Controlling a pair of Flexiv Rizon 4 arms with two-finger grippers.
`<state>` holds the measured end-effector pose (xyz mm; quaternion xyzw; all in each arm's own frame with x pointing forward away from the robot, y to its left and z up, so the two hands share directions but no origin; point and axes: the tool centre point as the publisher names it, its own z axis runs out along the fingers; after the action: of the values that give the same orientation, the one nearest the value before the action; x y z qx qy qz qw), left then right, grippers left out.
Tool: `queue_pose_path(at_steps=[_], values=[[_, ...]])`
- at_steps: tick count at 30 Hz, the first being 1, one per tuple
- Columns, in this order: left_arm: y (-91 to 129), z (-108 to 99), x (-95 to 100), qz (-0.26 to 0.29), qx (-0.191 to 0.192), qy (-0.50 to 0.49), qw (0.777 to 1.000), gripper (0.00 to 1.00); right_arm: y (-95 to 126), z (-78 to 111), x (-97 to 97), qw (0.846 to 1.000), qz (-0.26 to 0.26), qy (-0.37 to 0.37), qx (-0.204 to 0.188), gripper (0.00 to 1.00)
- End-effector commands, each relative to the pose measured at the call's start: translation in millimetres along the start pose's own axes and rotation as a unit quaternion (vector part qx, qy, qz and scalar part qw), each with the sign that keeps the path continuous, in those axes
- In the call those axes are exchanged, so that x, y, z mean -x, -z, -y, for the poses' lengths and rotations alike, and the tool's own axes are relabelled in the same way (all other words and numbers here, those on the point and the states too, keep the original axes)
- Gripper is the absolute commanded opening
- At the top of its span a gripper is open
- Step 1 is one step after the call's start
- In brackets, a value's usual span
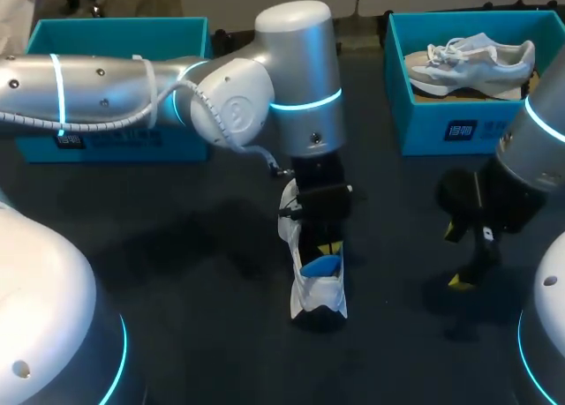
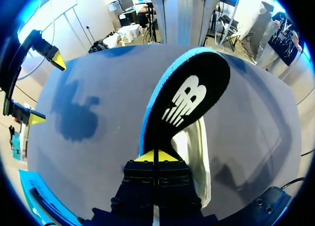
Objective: Take the shoe out of the shoebox, open the shoe tongue, remove and reinsert the insole, then place the shoe into the shoebox
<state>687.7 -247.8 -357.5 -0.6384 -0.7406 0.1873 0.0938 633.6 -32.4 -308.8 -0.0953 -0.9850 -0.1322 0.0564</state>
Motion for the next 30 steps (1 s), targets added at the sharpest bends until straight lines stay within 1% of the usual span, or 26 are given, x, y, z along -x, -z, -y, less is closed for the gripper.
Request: queue_pose_path(at_steps=[1, 5, 7, 9, 10, 12, 13, 15, 17, 19, 21, 22, 24, 25, 26, 27, 30], values=[[-1.8, 1.3, 3.4, -0.006, -0.003, -0.004, 1.000, 0.00, -0.9, 0.2, -0.8, 1.000, 0.001, 0.000, 0.000, 1.00], [-11.9, 3.7, 6.8, -0.012, -0.004, -0.009, 1.000, 0.00, -0.9, 0.2, -0.8, 1.000, 0.001, 0.000, 0.000, 1.00], [-23.9, 0.1, 10.2, -0.020, -0.010, -0.009, 1.000, 0.00, -0.9, 0.2, -0.8, 1.000, 0.001, 0.000, 0.000, 1.00], [-37.8, -4.4, 12.7, -0.029, -0.003, -0.010, 1.000, 0.00, -0.9, 0.2, -0.8, 1.000, 0.001, 0.000, 0.000, 1.00], [-45.1, -6.7, 13.2, -0.028, 0.008, -0.009, 1.000, 0.00, -0.9, 0.2, -0.8, 1.000, 0.001, 0.000, 0.000, 1.00], [-50.3, -9.3, 13.4, -0.029, 0.007, -0.008, 1.000, 0.00, -0.9, 0.2, -0.8, 1.000, 0.001, 0.000, 0.000, 1.00], [-60.9, -15.4, 12.5, -0.038, 0.012, -0.004, 0.999, 0.00, -0.9, 0.2, -0.8, 1.000, 0.001, 0.000, 0.000, 1.00], [-68.1, -20.9, 10.5, -0.047, 0.025, -0.002, 0.999, 0.00, -0.9, 0.2, -0.8, 1.000, 0.001, 0.000, 0.000, 1.00], [-74.3, -28.2, 7.0, -0.057, 0.031, 0.001, 0.998, 0.00, -0.9, 0.2, -0.8, 1.000, 0.001, 0.000, 0.000, 1.00], [-75.3, -35.6, 2.7, -0.063, 0.032, 0.004, 0.997, 0.00, -0.9, 0.2, -0.8, 1.000, 0.001, 0.000, 0.000, 1.00], [-70.4, -42.2, -4.8, -0.068, 0.040, 0.001, 0.997, 0.00, -0.9, 0.2, -0.8, 1.000, 0.001, 0.000, 0.000, 1.00], [-68.0, -45.2, -7.7, -0.071, 0.051, -0.003, 0.996, 0.00, -0.9, 0.2, -0.8, 1.000, 0.001, 0.000, 0.000, 1.00], [-65.1, -50.7, -11.2, -0.074, 0.058, -0.002, 0.996, 0.00, -0.9, 0.2, -0.8, 1.000, 0.001, 0.000, 0.000, 1.00], [-60.3, -58.7, -14.7, -0.078, 0.072, -0.001, 0.994, 0.00, -0.9, 0.2, -0.8, 1.000, 0.001, 0.000, 0.000, 1.00], [-59.1, -60.7, -15.3, -0.079, 0.075, 0.000, 0.994, 0.00, -0.9, 0.2, -0.8, 1.000, 0.001, 0.000, 0.000, 1.00], [-52.6, -68.8, -17.5, -0.079, 0.086, 0.004, 0.993, 0.00, -0.9, 0.2, -0.8, 1.000, 0.001, 0.000, 0.000, 1.00], [-41.6, -79.2, -20.0, -0.079, 0.111, 0.006, 0.991, 0.00, -0.9, 0.2, -0.8, 1.000, 0.001, 0.000, 0.000, 1.00]])
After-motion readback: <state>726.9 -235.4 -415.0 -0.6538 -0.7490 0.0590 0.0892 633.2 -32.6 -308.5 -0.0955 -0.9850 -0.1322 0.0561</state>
